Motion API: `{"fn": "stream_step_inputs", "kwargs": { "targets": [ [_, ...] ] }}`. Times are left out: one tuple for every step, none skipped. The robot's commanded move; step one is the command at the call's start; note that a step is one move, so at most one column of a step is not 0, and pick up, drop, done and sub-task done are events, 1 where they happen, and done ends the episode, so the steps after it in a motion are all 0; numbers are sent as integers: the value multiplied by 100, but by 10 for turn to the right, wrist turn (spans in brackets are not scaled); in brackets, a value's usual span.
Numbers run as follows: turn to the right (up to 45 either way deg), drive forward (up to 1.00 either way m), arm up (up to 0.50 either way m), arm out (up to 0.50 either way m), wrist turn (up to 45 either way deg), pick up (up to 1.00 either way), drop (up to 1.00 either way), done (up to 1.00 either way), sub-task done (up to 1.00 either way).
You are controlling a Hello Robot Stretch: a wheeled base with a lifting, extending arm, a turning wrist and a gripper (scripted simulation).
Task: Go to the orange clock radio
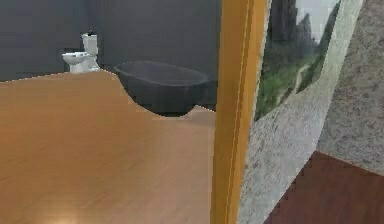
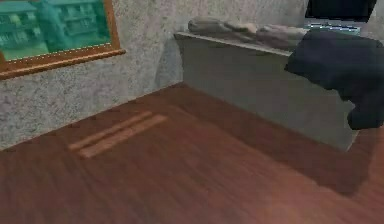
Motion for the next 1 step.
{"fn": "stream_step_inputs", "kwargs": {
  "targets": [
    [-420, 0, 0, 0, 0, 0, 0, 0, 0]
  ]
}}
